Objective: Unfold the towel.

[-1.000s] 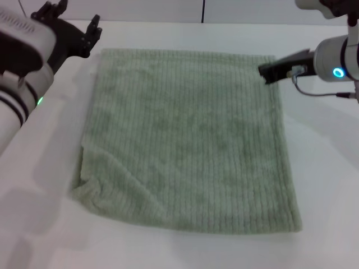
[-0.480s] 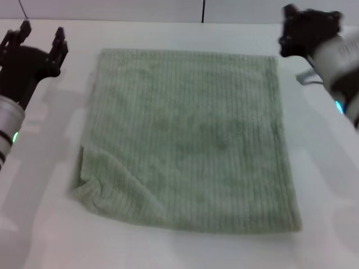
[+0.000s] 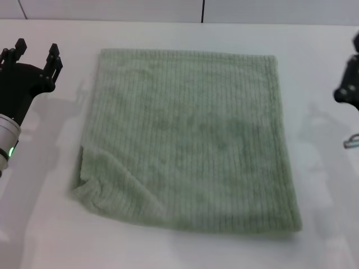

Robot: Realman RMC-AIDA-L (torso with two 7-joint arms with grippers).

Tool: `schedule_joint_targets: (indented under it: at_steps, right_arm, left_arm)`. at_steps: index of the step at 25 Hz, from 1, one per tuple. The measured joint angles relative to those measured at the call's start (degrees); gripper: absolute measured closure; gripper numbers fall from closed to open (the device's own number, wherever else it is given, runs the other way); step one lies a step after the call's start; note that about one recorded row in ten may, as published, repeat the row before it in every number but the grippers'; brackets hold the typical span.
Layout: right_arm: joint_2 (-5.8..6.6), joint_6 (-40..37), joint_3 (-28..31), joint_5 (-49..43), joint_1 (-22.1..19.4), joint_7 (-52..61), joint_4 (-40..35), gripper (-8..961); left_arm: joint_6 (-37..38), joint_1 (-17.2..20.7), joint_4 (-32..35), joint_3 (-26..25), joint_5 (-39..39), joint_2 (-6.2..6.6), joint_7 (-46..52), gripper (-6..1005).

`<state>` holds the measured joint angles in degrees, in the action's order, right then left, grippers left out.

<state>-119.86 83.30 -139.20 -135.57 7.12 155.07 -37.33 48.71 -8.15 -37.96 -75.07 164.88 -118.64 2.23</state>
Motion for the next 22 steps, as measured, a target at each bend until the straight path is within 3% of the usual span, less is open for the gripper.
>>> schedule_joint_targets:
  at_steps: [6, 18, 22]
  right_arm:
    - [0.0, 7.9, -4.4, 7.2, 0.2, 4.6, 4.6, 927]
    - [0.39, 8.1, -4.2, 11.7, 1.2, 8.9, 6.9, 863]
    - [0.5, 7.6, -4.2, 11.8, 1.3, 9.4, 6.9, 726]
  left_arm:
    - [0.0, 0.1, 0.4, 0.6, 0.0, -0.01, 0.6, 358]
    - [0.1, -0.4, 1.4, 0.6, 0.0, -0.01, 1.5, 357]
    - [0.2, -0.5, 1.2, 0.6, 0.0, -0.01, 1.5, 357]
